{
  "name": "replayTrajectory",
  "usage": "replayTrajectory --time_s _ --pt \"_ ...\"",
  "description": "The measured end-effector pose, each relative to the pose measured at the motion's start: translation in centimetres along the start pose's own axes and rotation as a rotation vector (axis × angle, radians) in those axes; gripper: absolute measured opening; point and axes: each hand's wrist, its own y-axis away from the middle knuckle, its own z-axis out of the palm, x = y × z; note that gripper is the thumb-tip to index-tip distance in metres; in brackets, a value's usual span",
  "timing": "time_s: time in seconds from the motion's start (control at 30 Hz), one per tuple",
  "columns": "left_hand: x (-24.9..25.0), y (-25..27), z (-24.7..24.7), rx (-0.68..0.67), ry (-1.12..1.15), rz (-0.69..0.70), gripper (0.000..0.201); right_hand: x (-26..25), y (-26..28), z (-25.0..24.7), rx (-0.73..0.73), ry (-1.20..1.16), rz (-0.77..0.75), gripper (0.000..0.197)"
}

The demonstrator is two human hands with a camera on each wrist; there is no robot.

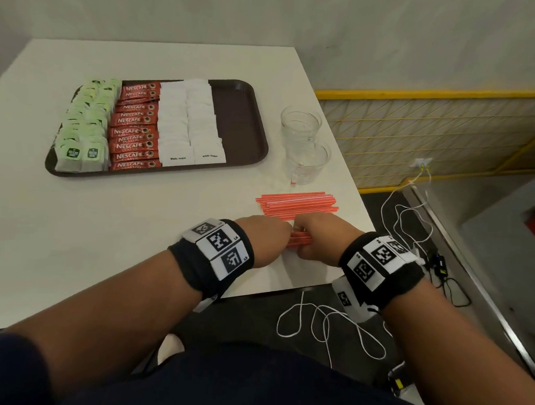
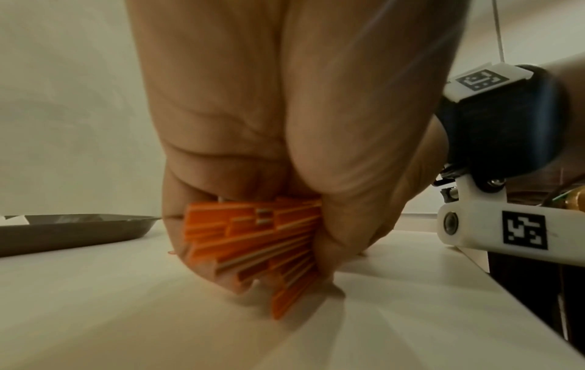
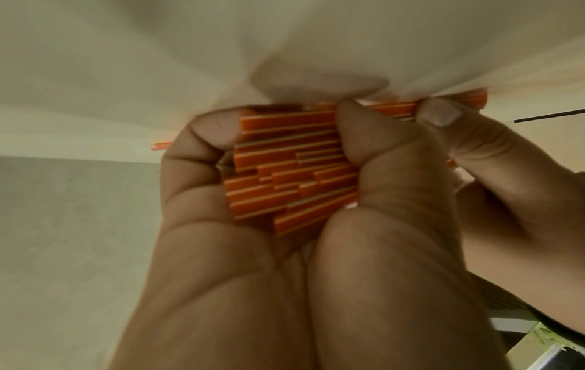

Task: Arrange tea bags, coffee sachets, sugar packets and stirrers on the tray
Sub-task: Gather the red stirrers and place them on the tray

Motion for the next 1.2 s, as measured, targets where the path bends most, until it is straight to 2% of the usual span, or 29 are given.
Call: replayTrajectory --time_s 0.23,0.33,0.5,0.57,0.7,0.77,0.83,0.9,0.97,1.0,1.07,1.2 --pt "0.1 0.3 0.6 0.019 0.055 0.003 0.02 0.0 0.2 0.2 -0.038 0.057 -0.032 0.017" --pt "-0.4 0.6 0.3 0.012 0.14 0.025 0.005 0.3 0.7 -0.2 -0.05 -0.012 -0.043 0.019" --pt "-2.3 1.9 -0.8 0.034 0.314 0.1 0.008 0.0 1.3 -3.3 0.04 -0.127 -0.12 0.009" --pt "-3.4 2.7 -1.5 0.055 0.462 0.127 0.007 -0.3 1.6 -5.0 0.103 -0.292 -0.135 0.014" --pt "-5.7 4.4 -2.7 0.127 0.941 0.102 0.004 -2.8 1.5 -7.3 0.216 -0.957 -0.124 0.039" --pt "-6.7 5.1 -3.3 0.19 1.019 0.128 0.012 -5.2 0.5 -7.4 0.22 -1.103 -0.146 0.047" --pt "-7.8 5.5 -3.6 0.263 1.016 0.136 0.015 -8.1 -0.9 -7.0 0.298 -1.152 -0.173 0.041" --pt "-9.2 5.8 -3.6 0.333 0.993 0.115 0.011 -10.5 -2.6 -6.5 0.423 -1.078 -0.182 0.032" --pt "-10.7 6.0 -3.1 0.354 0.994 0.093 0.007 -12.0 -4.2 -6.2 0.483 -0.895 -0.19 0.032" --pt "-11.5 6.2 -2.8 0.354 1.002 0.095 0.003 -12.6 -4.9 -6.1 0.487 -0.799 -0.2 0.032" --pt "-12.8 6.4 -2.3 0.359 0.979 0.099 0.017 -13.8 -6.0 -6.2 0.452 -0.622 -0.248 0.029" --pt "-15.4 5.9 -0.7 0.364 1.035 0.032 0.028 -16.7 -7.8 -5.9 0.374 -0.318 -0.308 0.024"
